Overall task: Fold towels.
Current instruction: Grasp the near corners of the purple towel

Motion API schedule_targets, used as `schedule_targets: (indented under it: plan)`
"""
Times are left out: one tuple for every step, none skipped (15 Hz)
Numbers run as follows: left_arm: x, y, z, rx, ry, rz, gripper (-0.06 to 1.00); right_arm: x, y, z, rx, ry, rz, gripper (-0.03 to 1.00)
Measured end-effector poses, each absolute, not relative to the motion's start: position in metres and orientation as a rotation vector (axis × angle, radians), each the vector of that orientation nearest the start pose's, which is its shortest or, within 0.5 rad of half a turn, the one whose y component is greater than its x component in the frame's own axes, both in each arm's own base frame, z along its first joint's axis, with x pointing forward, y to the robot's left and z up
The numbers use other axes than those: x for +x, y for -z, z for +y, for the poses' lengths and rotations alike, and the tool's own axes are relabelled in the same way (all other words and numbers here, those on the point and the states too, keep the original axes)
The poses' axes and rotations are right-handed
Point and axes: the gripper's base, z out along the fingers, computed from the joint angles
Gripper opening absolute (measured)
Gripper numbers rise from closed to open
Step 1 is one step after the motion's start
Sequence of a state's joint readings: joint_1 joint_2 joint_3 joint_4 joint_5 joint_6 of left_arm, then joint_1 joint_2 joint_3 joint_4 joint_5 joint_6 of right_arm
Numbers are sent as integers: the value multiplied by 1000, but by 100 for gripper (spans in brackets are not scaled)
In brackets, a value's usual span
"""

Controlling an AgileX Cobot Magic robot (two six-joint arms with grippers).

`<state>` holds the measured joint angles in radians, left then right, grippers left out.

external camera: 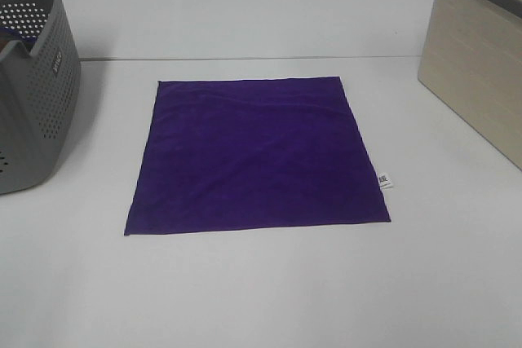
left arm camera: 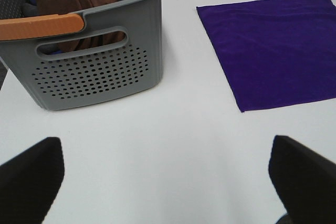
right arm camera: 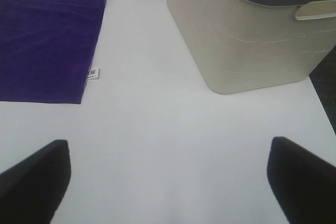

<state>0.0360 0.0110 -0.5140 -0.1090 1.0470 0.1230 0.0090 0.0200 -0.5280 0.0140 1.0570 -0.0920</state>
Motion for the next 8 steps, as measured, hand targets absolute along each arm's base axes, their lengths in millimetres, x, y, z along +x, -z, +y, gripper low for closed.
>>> schedule_targets:
  plan:
    - [3,-291,-8,92,26,2068,99,1,-298,1,-105,32,2056,99]
    - [6,-300,-7,82,27,2091,99,7,-306,1,-106,30,2089,99]
    - [23,-320,-7,47,52,2181,99,26,-324,2,-109,21,2194,99]
    - [45,-337,-6,22,72,2285,99,48,-343,2,-94,6,2308,99]
    - [74,-347,-5,15,81,2392,99,83,-354,3,-75,-9,2439,99]
    - [109,-349,-4,32,82,2504,99,117,-362,4,-86,-20,2514,99]
    - [140,-341,-4,48,93,2580,99,153,-358,6,-118,-44,2606,99]
    - [173,-325,-5,69,130,2639,99,181,-347,10,-160,-98,2668,99]
